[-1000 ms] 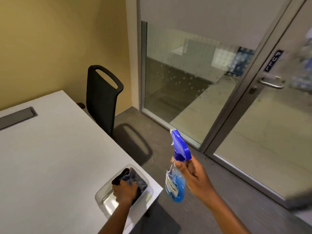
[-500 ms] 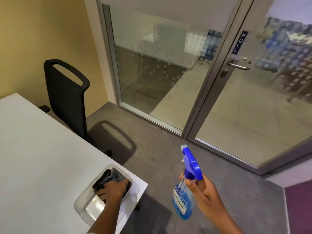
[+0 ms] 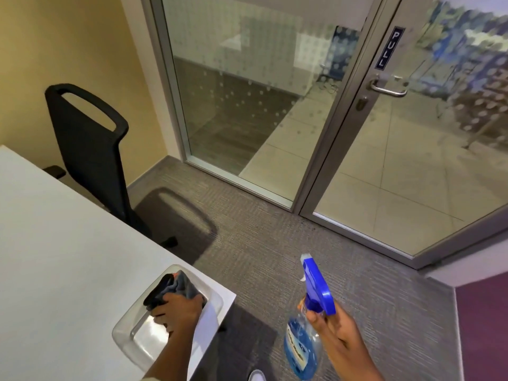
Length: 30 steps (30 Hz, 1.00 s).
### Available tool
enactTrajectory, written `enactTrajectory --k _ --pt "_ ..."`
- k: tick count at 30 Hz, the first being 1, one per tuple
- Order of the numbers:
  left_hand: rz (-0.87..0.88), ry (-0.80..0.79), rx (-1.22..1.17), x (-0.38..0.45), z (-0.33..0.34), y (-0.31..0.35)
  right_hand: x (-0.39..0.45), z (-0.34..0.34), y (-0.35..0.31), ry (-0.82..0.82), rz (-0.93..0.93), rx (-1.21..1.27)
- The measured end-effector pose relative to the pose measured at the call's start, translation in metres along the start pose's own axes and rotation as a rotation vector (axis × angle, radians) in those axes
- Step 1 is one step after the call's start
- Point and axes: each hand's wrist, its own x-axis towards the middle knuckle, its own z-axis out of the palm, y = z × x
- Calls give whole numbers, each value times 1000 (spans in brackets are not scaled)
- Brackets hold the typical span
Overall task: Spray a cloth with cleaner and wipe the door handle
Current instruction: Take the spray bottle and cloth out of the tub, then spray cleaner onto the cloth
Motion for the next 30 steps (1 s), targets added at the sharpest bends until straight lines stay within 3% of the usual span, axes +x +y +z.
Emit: enactTrajectory --k 5,13,17,22,30 --pt "64 6 12 1 -5 -10 8 1 -2 -8 -4 16" --pt "213 -9 -237 -6 -35 -39 23 13 -19 -16 -40 9" --pt "186 -42 -438 -9 -53 -53 27 26 -28 -45 -80 41" --pt "139 -144 -767 -29 -92 -58 31 40 -29 -119 -86 23" --pt "106 -550 -1331 -67 -135 -71 25 50 -43 -231 -132 -60"
